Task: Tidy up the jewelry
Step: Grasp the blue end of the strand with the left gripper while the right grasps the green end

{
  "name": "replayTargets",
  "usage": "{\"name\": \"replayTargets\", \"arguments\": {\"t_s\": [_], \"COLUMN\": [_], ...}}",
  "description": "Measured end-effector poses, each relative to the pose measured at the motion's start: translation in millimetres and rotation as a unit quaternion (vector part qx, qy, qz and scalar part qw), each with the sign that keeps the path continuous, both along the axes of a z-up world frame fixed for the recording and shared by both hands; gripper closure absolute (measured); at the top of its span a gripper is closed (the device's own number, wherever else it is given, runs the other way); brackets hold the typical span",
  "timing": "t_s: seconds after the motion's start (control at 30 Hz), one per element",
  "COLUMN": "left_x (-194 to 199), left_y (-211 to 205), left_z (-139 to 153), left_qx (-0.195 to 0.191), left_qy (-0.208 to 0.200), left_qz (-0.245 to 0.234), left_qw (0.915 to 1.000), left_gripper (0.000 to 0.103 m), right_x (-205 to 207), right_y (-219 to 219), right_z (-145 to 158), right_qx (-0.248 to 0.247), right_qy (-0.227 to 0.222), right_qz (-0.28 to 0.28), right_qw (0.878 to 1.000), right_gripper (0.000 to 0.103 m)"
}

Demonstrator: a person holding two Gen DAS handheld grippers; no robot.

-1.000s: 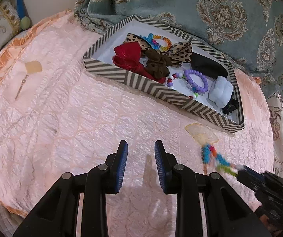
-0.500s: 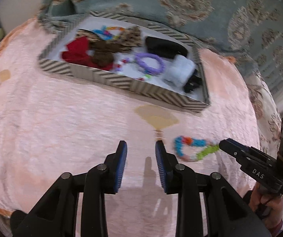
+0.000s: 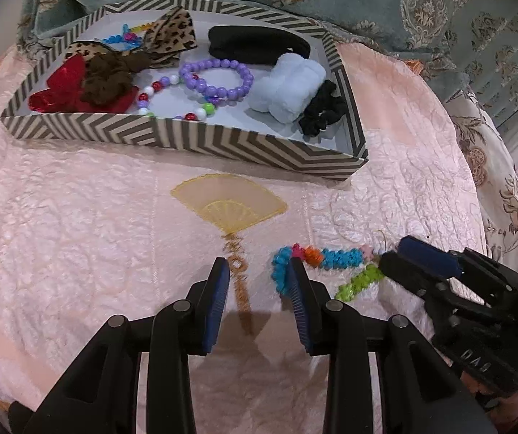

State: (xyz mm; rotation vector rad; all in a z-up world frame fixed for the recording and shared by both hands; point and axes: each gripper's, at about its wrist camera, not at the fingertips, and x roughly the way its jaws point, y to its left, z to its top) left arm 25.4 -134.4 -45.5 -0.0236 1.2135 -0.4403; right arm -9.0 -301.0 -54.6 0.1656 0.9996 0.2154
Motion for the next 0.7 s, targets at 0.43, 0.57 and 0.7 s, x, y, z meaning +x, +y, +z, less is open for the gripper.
{"name": "replayTargets", "arguments": {"t_s": [0.43,0.57,0.7], "left_x": [9.2,4.2,0.2], "left_y": [-0.4,-7.5,-15.6], "left_z": [4.7,-2.2,-1.9], "left_qx": [0.0,0.024,0.044], "left_qy": [-0.013,-0.014,-0.021], "left_qz": [-0.018,-0.042,-0.063], "left_qw": [0.9998,0.9987,0.9968], "left_gripper": [0.087,0.087,0.087], "right_x": [1.2,-1.0,-1.7], "right_y": [9.7,14.3,15.0], "right_z": [-9.1,-10.2,-9.9], "right_qx": [-0.033,-0.048,-0.054], "right_qy": [0.003,0.002,0.004], "right_qz": [0.02,0.027,0.033], "right_qw": [0.999,0.998,0.998], "right_gripper": [0.07,0.07,0.072]}}
